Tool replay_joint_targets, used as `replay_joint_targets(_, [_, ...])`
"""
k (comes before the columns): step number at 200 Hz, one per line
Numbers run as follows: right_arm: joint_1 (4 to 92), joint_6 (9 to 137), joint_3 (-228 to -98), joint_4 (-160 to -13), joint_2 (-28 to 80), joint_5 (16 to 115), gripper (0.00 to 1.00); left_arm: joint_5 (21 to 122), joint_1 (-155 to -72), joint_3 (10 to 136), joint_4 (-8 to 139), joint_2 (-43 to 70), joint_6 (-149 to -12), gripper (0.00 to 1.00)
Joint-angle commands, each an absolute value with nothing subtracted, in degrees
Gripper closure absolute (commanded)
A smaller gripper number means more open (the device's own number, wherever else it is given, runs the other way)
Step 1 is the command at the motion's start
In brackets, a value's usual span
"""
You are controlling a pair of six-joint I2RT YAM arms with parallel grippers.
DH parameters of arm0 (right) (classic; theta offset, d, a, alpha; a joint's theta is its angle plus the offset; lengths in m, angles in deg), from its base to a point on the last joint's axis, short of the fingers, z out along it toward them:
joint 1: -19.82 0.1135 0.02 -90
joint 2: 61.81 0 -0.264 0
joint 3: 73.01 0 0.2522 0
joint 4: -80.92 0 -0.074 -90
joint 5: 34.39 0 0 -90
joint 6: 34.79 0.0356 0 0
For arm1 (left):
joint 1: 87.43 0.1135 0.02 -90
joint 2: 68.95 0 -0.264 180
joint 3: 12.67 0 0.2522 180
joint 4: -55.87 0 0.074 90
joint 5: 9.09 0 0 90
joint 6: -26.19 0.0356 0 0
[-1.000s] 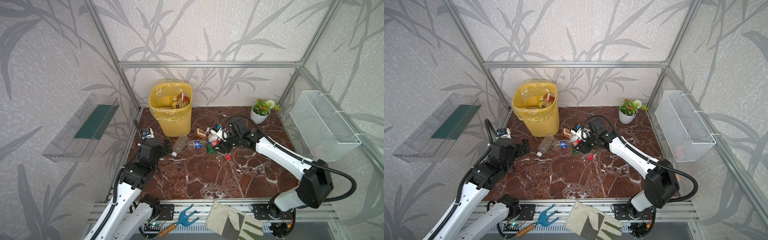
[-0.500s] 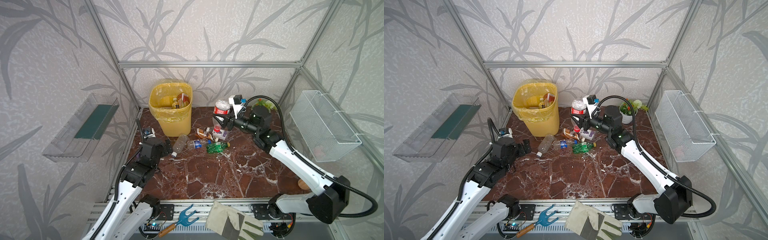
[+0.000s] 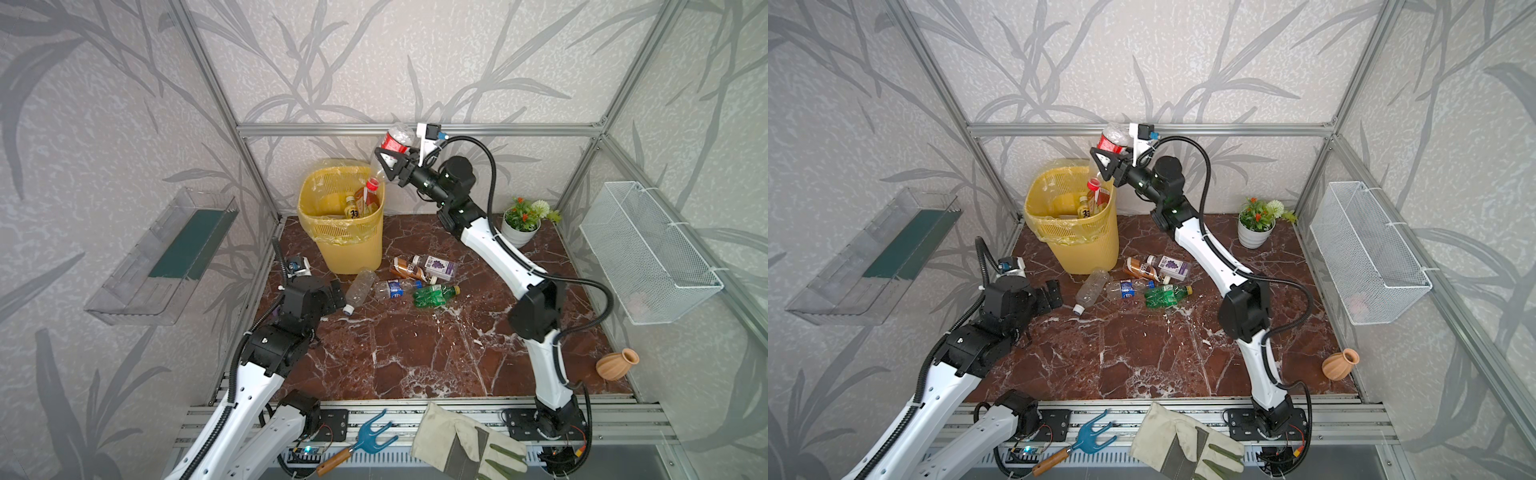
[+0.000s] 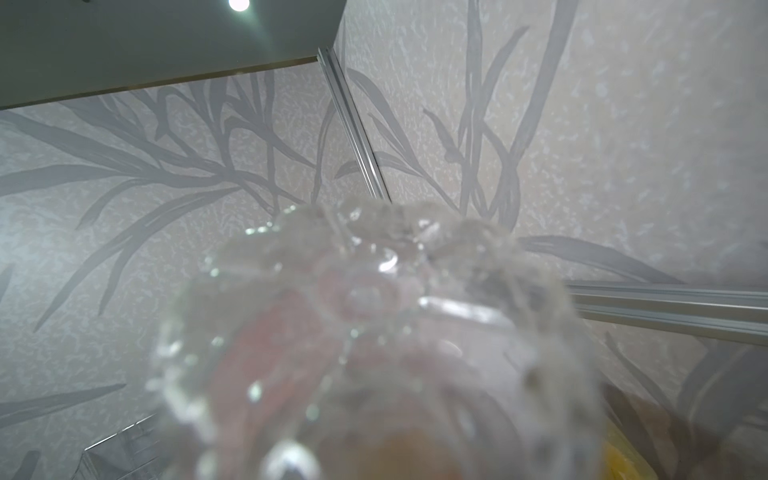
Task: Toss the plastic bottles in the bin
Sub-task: 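Lift the red-labelled bottle with the right gripper over the bin and release, then draw the right gripper back while the left gripper reaches for the clear bottle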
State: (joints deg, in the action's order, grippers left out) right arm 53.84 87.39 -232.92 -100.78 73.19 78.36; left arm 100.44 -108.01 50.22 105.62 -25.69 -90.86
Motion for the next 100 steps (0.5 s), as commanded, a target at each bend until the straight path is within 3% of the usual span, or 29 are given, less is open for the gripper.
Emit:
replay_joint_targets(1, [52.92, 89.99, -265.48, -76.04, 88.2, 82.01, 0.03, 100.52, -108.08, 50.74, 107.4, -26.35, -91.76, 0.01])
replay_joint_targets(13, [51.54, 96.0, -251.55, -83.68, 82.32, 81.62, 0.01, 101.25, -108.09, 50.48, 107.93, -27.28, -92.06, 0.01])
replay_joint_targets(33, [52.27, 88.88, -236.53, -88.69, 73.01, 78.01, 0.01, 102.11, -108.07, 49.72, 108.09, -29.18, -92.01, 0.01])
replay_joint_targets(75, [51.53, 84.32, -255.01, -76.28, 75.01, 80.37, 0.01, 102.29, -108.03, 50.09, 109.21, -29.57, -92.23, 0.01])
replay_joint_targets(100, [51.61, 81.48, -251.33, -74.55, 69.86, 81.52, 0.01, 102.57, -108.09, 49.83, 109.04, -29.21, -92.64, 0.01])
